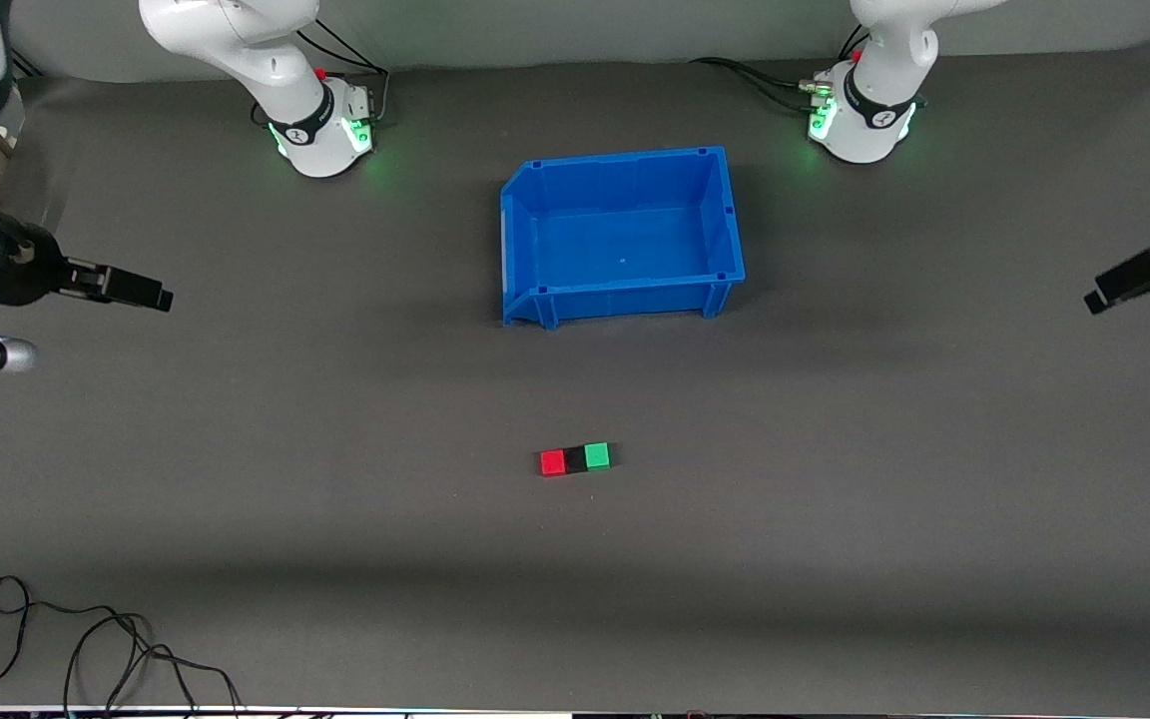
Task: Attach green and red cubes to black cube
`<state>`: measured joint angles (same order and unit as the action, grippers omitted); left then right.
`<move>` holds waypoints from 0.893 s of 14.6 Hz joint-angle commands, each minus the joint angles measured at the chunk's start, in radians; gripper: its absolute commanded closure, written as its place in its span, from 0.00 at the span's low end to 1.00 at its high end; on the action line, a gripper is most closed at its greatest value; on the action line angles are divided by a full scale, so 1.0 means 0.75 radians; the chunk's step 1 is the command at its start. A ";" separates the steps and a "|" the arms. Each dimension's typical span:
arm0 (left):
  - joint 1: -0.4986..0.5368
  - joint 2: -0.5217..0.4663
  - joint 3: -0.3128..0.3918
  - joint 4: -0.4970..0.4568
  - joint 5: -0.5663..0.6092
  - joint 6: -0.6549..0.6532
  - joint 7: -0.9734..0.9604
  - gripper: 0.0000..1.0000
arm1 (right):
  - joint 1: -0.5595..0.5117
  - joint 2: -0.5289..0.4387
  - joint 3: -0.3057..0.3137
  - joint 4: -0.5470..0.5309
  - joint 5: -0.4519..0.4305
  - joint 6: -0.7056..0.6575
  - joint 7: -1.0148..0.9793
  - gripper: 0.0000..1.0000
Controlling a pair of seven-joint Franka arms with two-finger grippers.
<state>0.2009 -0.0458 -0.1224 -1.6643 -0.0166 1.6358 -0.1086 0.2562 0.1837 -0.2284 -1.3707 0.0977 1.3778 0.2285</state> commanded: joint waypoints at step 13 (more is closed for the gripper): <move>-0.263 -0.092 0.146 -0.117 0.043 -0.046 0.043 0.00 | 0.035 -0.165 0.018 -0.336 -0.085 0.302 -0.098 0.00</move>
<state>0.1235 -0.1114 -0.1122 -1.7518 0.0202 1.5963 -0.0880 0.2787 0.0824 -0.2140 -1.5985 0.0580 1.5879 0.1766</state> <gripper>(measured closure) 0.000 0.000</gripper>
